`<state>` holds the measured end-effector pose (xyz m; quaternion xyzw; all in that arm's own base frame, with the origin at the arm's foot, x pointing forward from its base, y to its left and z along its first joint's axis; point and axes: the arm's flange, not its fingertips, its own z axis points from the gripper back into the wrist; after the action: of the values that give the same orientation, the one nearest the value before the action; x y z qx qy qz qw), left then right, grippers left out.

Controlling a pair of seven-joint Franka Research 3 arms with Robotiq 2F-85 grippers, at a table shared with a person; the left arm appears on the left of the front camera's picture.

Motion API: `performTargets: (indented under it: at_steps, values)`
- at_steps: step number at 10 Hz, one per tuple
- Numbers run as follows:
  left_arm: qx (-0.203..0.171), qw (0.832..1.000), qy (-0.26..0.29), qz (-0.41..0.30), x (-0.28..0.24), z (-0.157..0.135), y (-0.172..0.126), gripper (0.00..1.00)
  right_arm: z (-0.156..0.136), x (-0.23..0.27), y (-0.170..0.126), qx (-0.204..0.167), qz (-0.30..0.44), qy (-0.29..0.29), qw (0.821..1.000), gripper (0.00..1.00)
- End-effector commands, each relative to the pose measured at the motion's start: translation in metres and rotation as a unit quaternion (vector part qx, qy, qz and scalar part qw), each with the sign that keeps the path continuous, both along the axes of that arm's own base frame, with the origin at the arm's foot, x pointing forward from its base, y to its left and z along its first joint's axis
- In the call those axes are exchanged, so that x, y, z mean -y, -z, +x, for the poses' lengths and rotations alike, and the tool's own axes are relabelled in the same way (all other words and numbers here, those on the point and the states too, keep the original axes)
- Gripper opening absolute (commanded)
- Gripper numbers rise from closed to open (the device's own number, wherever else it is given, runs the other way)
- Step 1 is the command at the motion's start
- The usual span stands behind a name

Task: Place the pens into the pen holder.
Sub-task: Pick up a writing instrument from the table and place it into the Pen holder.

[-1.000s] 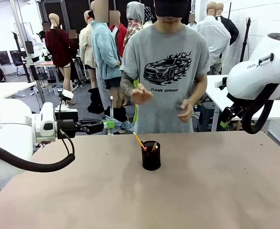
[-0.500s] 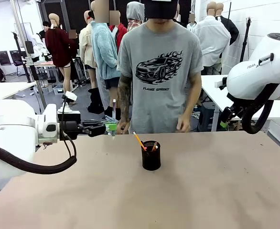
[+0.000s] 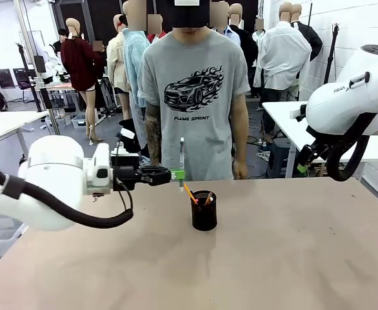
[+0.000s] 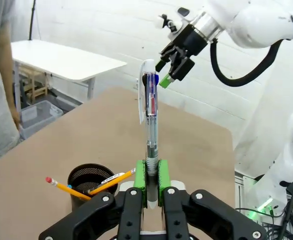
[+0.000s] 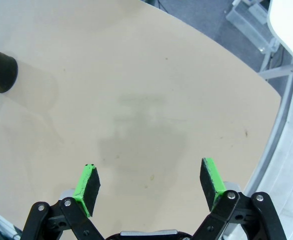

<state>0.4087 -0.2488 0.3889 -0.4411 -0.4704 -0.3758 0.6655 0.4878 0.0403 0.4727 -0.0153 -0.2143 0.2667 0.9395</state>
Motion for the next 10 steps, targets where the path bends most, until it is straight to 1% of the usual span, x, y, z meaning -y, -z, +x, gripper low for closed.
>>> performTargets:
  at_steps: [1,4,5,6,7,8,10]
  values:
    - [0.01,1.0,-0.028,0.001,0.021,0.01,0.017,0.0,0.0,0.001,0.0,0.002,-0.006,0.003,1.0,1.0]
    - [0.025,0.997,-0.072,0.01,0.042,0.029,0.042,0.0,0.0,0.001,0.0,0.002,-0.006,0.003,1.0,1.0]
    - [0.025,0.997,-0.068,0.008,0.045,0.033,0.05,0.0,0.0,0.001,0.0,0.002,-0.006,0.003,1.0,1.0]
    - [0.026,0.996,-0.08,0.003,0.049,0.037,0.056,0.0,0.0,0.001,0.0,0.002,-0.006,0.003,1.0,1.0]
    - [0.024,0.996,-0.08,0.008,0.051,0.044,0.058,0.0,0.0,0.001,0.0,0.002,-0.006,0.003,1.0,1.0]
    - [0.031,0.996,-0.087,0.006,0.052,0.048,0.06,0.0,0.0,0.001,0.0,0.002,-0.006,0.003,1.0,1.0]
    - [0.023,0.995,-0.098,0.017,0.055,0.058,0.071,0.0,0.0,0.001,0.0,0.002,-0.006,0.003,1.0,1.0]
